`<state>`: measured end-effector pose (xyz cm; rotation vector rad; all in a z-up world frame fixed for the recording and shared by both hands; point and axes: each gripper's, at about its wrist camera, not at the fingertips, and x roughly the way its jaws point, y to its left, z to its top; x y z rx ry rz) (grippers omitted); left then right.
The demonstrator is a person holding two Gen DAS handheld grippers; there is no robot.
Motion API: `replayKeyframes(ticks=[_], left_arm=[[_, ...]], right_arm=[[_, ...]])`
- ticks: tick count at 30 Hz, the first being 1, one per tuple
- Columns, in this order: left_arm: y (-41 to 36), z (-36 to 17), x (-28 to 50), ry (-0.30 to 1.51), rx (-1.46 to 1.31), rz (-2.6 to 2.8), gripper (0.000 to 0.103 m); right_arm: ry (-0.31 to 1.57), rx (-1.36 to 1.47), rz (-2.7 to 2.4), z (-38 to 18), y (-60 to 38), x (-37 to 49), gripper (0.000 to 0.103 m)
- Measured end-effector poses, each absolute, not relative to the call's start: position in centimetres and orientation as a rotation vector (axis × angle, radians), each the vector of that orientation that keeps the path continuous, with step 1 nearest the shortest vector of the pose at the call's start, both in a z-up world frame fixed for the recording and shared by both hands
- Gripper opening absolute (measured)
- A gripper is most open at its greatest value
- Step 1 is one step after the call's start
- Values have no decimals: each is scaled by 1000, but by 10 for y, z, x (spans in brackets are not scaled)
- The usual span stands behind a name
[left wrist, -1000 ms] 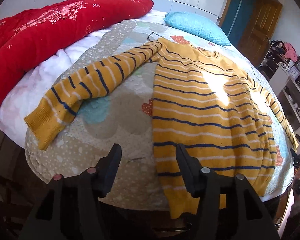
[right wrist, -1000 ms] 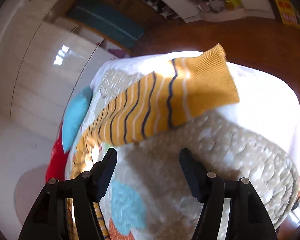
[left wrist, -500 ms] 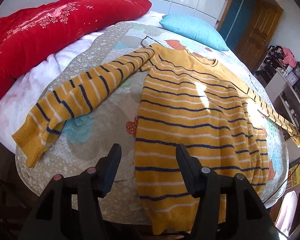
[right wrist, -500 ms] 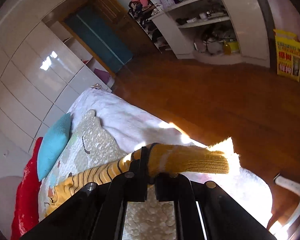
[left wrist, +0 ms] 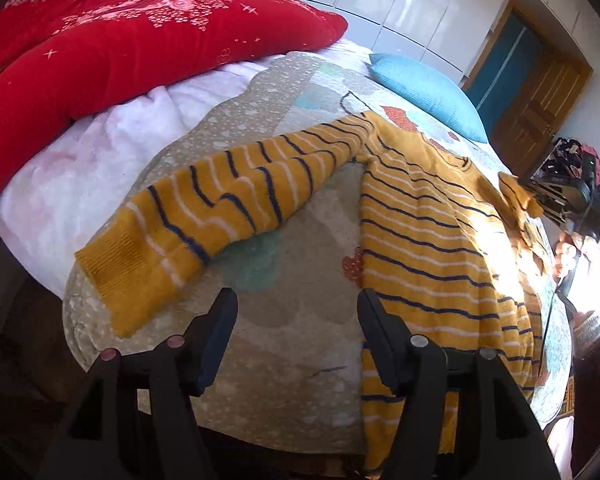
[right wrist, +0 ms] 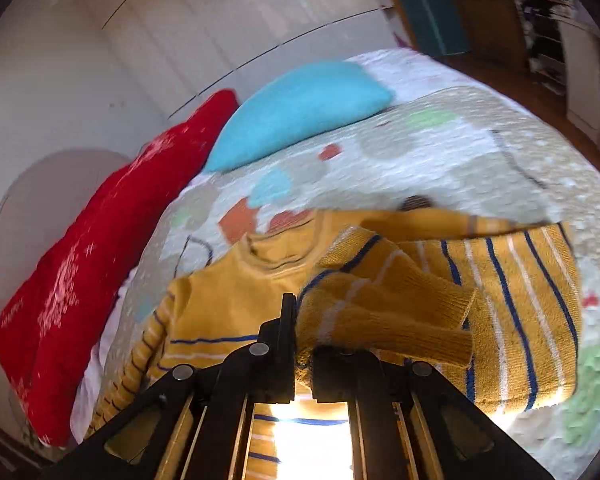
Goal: Fold small clothes
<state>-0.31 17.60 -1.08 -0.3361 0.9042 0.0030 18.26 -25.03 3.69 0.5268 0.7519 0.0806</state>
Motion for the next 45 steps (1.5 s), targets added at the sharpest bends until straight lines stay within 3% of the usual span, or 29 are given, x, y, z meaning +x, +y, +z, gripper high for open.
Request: replayKeyframes(ticks=[5, 7, 8, 11, 12, 15, 21, 24, 36, 41, 45], left_arm=[[216, -26, -14, 915, -401, 67, 63], [228, -32, -17, 919, -430, 77, 63], [232, -34, -18, 918, -440, 81, 63], [242, -39, -20, 912, -461, 99, 63], [245, -40, -20, 909, -470, 105, 63], [251, -41, -21, 904, -489, 125, 63], [257, -36, -29, 890, -502, 149, 63], [260, -33, -34, 881, -508, 163, 64], [304, -31, -61, 820, -612, 288, 69], [346, -30, -90, 773, -689, 433, 70], [370, -28, -113, 744, -723, 505, 70]], right_arm=[[874, 247, 178, 1, -129, 245, 6], [918, 128, 181, -14, -98, 256, 12], [918, 58, 158, -17, -85, 256, 19], [895, -114, 162, -19, -52, 251, 59], [877, -176, 167, -19, -41, 247, 65], [810, -419, 176, -19, -3, 235, 70], [557, -1053, 114, -57, 70, 195, 72], [463, -1208, 83, -64, 83, 183, 72], [598, -876, 210, 0, 53, 144, 74], [605, -680, 479, 34, 88, 96, 74], [544, -700, 669, 37, 139, 51, 74]])
